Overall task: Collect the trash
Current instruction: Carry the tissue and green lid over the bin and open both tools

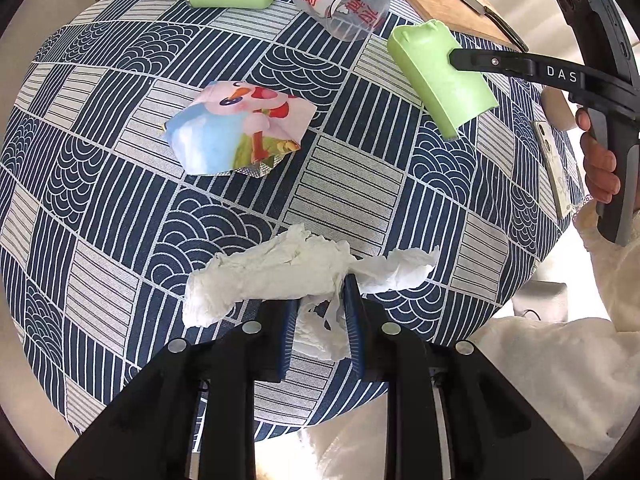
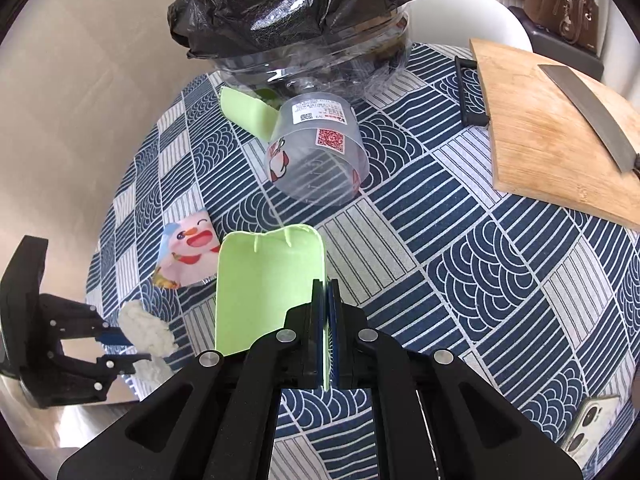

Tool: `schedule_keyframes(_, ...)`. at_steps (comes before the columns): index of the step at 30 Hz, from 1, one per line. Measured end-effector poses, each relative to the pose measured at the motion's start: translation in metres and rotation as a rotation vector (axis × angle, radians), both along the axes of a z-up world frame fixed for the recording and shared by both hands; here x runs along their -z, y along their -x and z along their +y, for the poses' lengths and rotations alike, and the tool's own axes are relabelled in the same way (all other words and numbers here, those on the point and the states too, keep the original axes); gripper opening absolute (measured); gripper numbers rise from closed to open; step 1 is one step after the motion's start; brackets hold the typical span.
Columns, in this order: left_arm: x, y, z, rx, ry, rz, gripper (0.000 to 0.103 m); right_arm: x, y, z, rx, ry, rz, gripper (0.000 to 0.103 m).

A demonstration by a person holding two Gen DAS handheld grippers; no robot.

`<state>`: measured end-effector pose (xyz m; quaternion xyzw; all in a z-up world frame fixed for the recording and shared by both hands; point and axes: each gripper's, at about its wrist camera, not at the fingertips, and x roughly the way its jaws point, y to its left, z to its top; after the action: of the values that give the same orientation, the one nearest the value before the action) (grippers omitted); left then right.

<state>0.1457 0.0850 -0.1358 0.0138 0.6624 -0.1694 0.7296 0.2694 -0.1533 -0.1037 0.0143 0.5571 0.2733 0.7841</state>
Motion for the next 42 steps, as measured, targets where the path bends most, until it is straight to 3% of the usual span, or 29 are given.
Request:
schedule_keyframes(8,-0.023,0.023,0.022,-0.085,-0.042,-0.064,0.024,-0.023,0.011,-0.023,0.005,-0.019,-0.057,0.003)
schedule_keyframes(18,-0.07,0.028,0.057,-0.194,-0.021,-0.194,0.024,-0.071,0.018,-0.057,0.065,-0.124,-0.122,0.003)
schedule_keyframes(26,-0.12,0.0,0.076,-0.192,0.004,-0.331,0.024,-0.114,0.005,-0.064,0.111,-0.243,-0.191,0.003)
schedule_keyframes(34,-0.153,-0.045,0.084,-0.175,0.014,-0.432,0.024,-0.164,-0.012,-0.056,0.107,-0.271,-0.304,0.003)
schedule_keyframes(42,-0.174,-0.104,0.083,-0.113,0.081,-0.487,0.024,-0.189,-0.049,-0.055,0.154,-0.37,-0.317,0.003)
